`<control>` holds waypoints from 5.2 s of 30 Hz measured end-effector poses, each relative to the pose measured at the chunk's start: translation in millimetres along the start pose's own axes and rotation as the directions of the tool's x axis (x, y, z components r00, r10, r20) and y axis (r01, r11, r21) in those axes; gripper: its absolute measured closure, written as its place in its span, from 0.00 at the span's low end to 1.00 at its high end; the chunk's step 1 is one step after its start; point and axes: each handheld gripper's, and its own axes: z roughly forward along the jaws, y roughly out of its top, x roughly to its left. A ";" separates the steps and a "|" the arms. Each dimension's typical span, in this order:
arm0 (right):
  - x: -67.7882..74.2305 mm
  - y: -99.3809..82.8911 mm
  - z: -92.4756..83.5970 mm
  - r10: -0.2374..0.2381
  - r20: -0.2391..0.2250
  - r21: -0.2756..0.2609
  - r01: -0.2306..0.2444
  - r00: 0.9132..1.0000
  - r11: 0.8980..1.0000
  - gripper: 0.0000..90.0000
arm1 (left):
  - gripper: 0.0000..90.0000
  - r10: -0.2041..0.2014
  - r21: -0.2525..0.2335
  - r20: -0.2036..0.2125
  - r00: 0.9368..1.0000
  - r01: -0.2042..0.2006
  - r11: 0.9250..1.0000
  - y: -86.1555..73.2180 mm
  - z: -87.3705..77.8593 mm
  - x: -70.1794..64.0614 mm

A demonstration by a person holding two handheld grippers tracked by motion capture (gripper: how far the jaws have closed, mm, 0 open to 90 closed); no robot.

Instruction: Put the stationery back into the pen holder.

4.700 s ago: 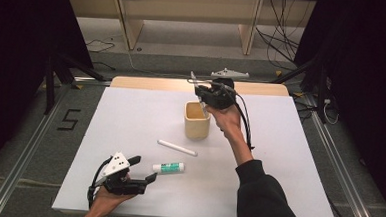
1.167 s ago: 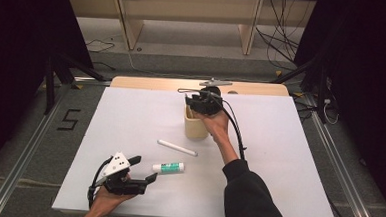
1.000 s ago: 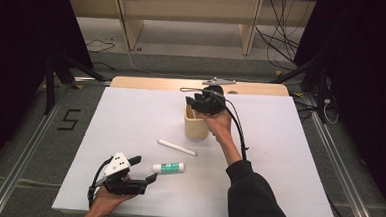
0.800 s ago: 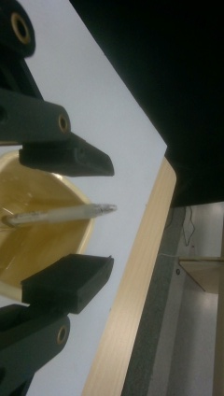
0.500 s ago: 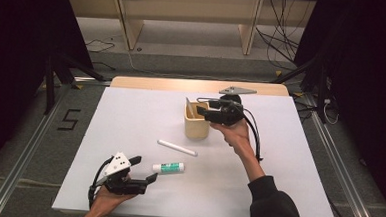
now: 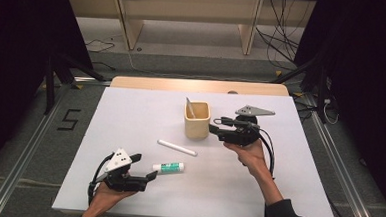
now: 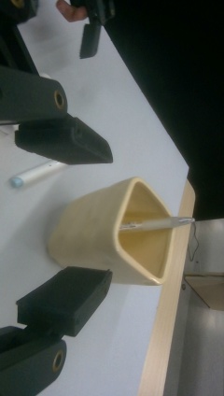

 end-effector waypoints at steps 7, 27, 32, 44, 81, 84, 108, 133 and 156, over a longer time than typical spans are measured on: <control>0.2 -18.0 -16.5 0.018 -0.004 -0.010 -0.018 1.000 1.000 0.40 | 0.17 0.000 0.085 0.038 0.999 -0.003 0.996 12.5 6.8 3.9; 5.1 -59.6 -34.0 0.020 -0.011 0.022 -0.020 1.000 1.000 0.38 | 0.18 0.075 0.281 0.082 0.994 -0.095 0.955 42.9 32.6 1.6; 6.0 -63.6 -37.5 0.022 -0.014 0.012 -0.021 1.000 1.000 0.37 | 0.18 0.080 0.314 0.085 0.993 -0.103 0.944 44.0 37.5 4.3; 8.1 -72.1 -41.1 0.020 -0.015 0.009 -0.020 1.000 1.000 0.35 | 0.18 0.118 0.372 0.101 0.988 -0.147 0.917 47.8 47.7 4.0; 16.3 -87.2 -46.5 0.017 -0.019 0.043 -0.016 1.000 0.999 0.34 | 0.41 0.288 0.573 0.217 0.933 -0.361 0.736 50.5 76.0 3.1; 16.9 -87.8 -45.2 0.013 -0.021 0.048 -0.012 1.000 0.999 0.34 | 0.44 0.290 0.578 0.223 0.931 -0.366 0.730 47.9 78.3 4.0; 23.1 -88.8 -42.5 0.001 -0.024 0.057 0.000 1.000 0.998 0.35 | 0.72 0.272 0.566 0.289 0.918 -0.393 0.725 45.9 76.7 3.0; 85.7 -90.1 -28.0 -0.298 -0.047 0.017 0.299 0.953 0.954 0.31 | 0.72 0.164 0.546 0.321 0.933 -0.323 0.773 67.5 62.5 -21.4; 149.0 -106.4 -0.3 -0.749 0.093 0.112 0.740 0.656 0.663 0.27 | 0.72 0.173 0.543 0.344 0.923 -0.346 0.765 74.6 58.4 -40.7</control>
